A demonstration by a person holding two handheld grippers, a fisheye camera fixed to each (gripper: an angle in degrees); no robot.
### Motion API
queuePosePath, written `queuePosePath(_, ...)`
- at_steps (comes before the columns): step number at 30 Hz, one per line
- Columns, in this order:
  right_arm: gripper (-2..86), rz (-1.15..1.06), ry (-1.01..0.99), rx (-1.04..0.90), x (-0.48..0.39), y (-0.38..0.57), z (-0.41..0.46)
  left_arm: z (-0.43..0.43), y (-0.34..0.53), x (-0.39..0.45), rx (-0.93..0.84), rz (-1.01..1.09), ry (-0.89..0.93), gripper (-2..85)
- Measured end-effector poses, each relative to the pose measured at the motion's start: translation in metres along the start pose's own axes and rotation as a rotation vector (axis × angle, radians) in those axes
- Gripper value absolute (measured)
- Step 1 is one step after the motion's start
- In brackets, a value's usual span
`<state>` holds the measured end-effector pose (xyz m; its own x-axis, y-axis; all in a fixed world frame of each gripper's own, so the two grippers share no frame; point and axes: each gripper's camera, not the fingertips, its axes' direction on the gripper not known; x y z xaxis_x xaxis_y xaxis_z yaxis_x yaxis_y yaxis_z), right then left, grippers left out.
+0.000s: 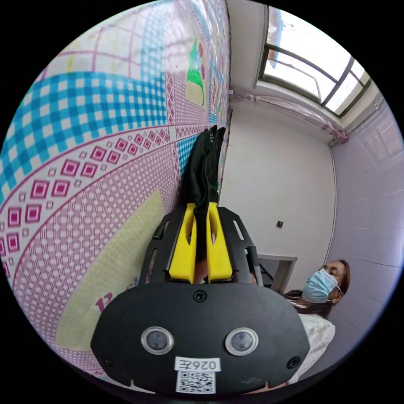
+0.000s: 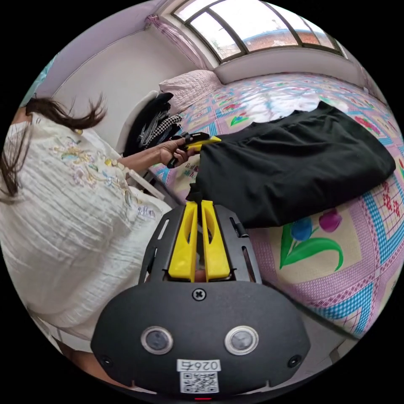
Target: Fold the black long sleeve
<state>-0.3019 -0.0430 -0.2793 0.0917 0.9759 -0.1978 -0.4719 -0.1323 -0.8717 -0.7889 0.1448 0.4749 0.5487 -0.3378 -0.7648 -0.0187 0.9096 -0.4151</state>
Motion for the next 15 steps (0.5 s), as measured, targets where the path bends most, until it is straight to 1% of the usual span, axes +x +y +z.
queuePosePath(3, -1.5, 0.043, -0.021, 0.002, -0.005, 0.009, -0.012, 0.002, 0.009, -0.008, -0.010, -0.012, 0.056, 3.1)
queuePosePath(5, -1.5, 0.075, -0.028, 0.030, -0.009, 0.013, -0.025, 0.004, 0.012, -0.010, -0.016, -0.004, 0.064, 3.1)
queuePosePath(10, -1.6, 0.127, -0.010, 0.010, -0.015, 0.018, -0.029, 0.013, 0.012, -0.010, -0.032, 0.034, 0.075, 3.0)
queuePosePath(15, -1.6, 0.126, -0.025, 0.088, -0.031, 0.008, -0.066, 0.020, 0.011, 0.007, -0.045, 0.078, 0.074, 3.0)
